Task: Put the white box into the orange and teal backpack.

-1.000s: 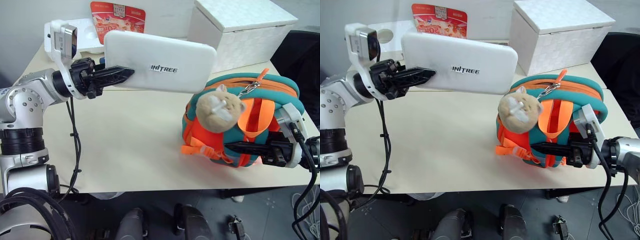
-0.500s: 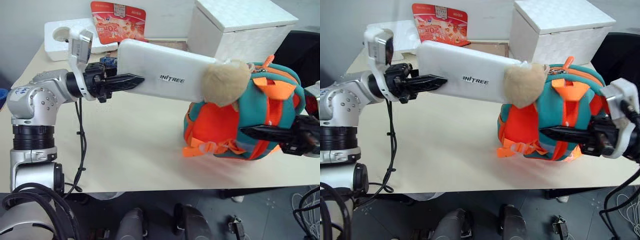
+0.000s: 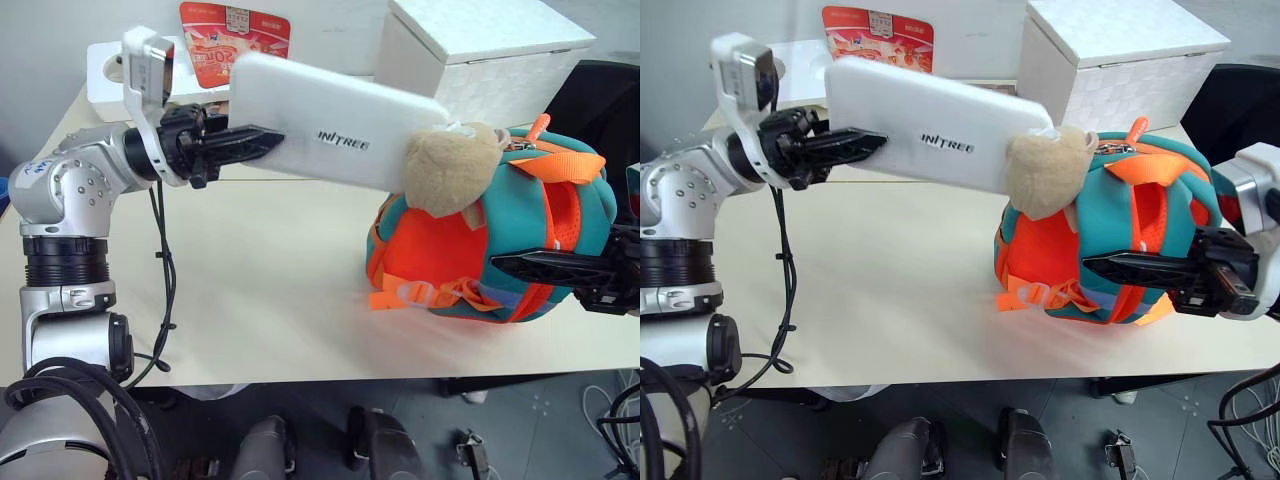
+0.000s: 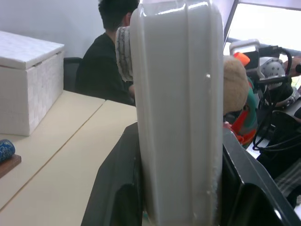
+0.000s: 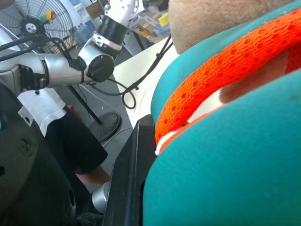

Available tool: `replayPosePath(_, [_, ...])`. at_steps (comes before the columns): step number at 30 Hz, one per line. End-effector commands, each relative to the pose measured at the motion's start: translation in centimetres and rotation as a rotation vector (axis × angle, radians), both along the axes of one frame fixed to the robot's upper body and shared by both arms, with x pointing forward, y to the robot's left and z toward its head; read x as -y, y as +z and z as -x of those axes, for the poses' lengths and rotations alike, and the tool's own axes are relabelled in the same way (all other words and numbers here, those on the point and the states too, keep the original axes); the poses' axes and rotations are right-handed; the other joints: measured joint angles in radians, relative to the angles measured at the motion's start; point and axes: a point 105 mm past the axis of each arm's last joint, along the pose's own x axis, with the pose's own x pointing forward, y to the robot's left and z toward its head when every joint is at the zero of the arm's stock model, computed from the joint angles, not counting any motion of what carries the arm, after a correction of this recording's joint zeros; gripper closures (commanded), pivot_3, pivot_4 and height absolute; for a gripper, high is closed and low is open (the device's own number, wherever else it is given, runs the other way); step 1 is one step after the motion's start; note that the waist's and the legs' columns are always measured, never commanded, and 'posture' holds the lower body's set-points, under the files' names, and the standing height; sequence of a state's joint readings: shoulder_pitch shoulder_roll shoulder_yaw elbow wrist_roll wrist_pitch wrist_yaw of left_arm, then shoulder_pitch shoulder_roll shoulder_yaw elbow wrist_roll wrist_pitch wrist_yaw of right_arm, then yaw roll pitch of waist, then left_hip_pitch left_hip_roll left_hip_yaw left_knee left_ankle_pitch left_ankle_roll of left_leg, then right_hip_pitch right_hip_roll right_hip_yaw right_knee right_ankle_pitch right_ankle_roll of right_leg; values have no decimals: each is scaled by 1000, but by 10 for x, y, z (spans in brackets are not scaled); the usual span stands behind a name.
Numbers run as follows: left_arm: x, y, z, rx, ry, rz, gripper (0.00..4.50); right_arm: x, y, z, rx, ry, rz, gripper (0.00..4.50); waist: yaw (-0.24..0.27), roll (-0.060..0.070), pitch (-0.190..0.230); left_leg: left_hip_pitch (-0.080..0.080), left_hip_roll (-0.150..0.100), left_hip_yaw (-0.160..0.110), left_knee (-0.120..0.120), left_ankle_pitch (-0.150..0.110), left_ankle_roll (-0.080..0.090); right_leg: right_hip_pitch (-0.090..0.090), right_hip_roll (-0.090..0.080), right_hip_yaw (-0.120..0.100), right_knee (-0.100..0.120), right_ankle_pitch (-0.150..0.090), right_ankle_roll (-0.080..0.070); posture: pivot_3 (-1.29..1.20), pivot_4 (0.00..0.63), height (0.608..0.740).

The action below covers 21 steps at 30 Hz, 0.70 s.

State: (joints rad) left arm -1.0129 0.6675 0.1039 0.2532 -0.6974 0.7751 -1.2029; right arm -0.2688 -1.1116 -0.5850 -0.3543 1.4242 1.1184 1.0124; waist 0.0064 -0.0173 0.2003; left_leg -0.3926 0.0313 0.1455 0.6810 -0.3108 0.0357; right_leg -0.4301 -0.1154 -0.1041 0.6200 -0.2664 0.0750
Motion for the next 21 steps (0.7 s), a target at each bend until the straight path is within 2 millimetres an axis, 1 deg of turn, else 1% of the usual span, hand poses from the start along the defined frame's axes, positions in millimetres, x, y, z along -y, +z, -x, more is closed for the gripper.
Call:
replayPosePath(1, [10,5,2,120,1,-38,3107,-7,11,9,55,46,-3,4436,3,0,0,0,0,0,0,0,0,0,0,0,0,0,0,0,150,740])
replayPosePath(3, [16,0,-1,161,6,-72,3107,-8,13,10,53,53,-4,4436,9,0,0,0,0,0,0,0,0,0,0,0,0,0,0,0,150,740])
replayPosePath(7, [26,-3,-5,208,1,-99,3107,-9,15,12,53,67,-10,4436,19,0,0,0,0,0,0,0,0,0,0,0,0,0,0,0,150,740])
replayPosePath(12, [46,-15,4,200,-120,-145,3107,-9,15,14,59,79,-13,4436,19,0,0,-1,0,0,0,0,1,0,0,0,-1,0,0,0,150,740])
replayPosePath(15, [55,-22,8,188,-189,-172,3107,-8,10,13,56,79,5,4436,18,0,0,-1,0,0,1,0,1,0,0,-1,-1,0,0,0,150,740])
replayPosePath(18, [60,-24,9,187,-224,-188,3107,-6,5,11,49,78,17,4436,18,0,0,-1,0,0,1,-1,1,0,1,-1,-1,0,0,0,150,740])
replayPosePath(21, [72,-23,7,204,-258,-200,3107,-7,5,13,52,100,27,4436,17,0,0,-1,0,0,1,0,2,0,1,-1,-1,0,0,0,150,740])
